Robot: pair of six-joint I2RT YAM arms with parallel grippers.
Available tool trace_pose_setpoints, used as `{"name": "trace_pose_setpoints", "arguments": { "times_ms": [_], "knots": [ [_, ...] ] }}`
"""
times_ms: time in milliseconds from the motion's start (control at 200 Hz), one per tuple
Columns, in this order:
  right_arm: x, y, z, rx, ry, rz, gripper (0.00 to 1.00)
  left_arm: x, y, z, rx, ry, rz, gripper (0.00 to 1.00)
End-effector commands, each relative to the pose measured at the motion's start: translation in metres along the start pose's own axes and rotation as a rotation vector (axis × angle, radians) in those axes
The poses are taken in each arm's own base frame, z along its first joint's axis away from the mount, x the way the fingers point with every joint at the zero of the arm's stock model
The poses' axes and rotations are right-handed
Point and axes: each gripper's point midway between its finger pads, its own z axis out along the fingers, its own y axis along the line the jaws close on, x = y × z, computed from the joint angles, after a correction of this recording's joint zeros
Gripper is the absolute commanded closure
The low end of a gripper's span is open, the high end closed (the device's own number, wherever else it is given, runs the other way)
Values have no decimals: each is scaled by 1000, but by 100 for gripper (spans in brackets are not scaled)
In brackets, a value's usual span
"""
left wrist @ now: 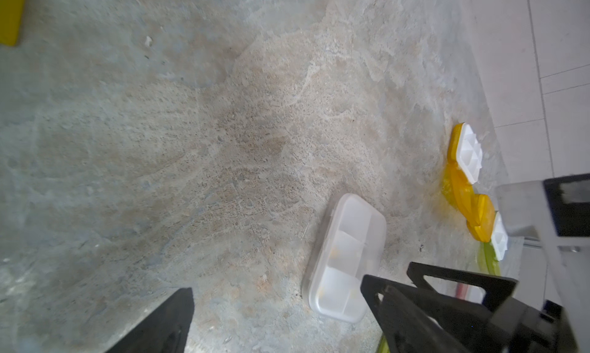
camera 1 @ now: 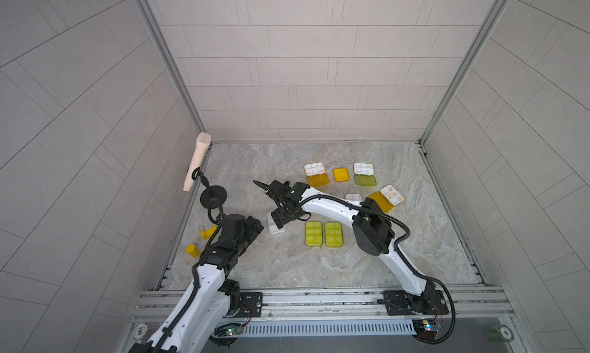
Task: Close pillboxes
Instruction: Close the lid on the pillbox, then move the pillbox to the center of the board.
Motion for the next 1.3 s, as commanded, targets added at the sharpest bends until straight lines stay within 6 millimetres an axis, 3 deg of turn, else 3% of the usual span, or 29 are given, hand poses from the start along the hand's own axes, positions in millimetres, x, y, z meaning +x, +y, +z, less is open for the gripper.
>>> {"name": "trace_pose_setpoints", "arguments": {
  "times_ms": [0,260,605,941,1126,1296],
  "knots": [
    [-7,-12,-49,21,-69,-3,11,-8,-16,2,6,15,76,5],
    [10,-68,-80,101,-134,67,8,8,-35,28,-140,164,267,7],
    [49,-125,-93,159,-135,140,3,13,-63,53,-308,208,548,5],
    [60,-140,-102,158,-156,160,2,35,-72,76,-299,318,633,10],
    [62,-139,-98,143,-154,163,2,44,-74,83,-298,346,663,11],
    [64,-140,-96,142,-151,168,3,48,-72,85,-310,348,684,20]
  ]
}}
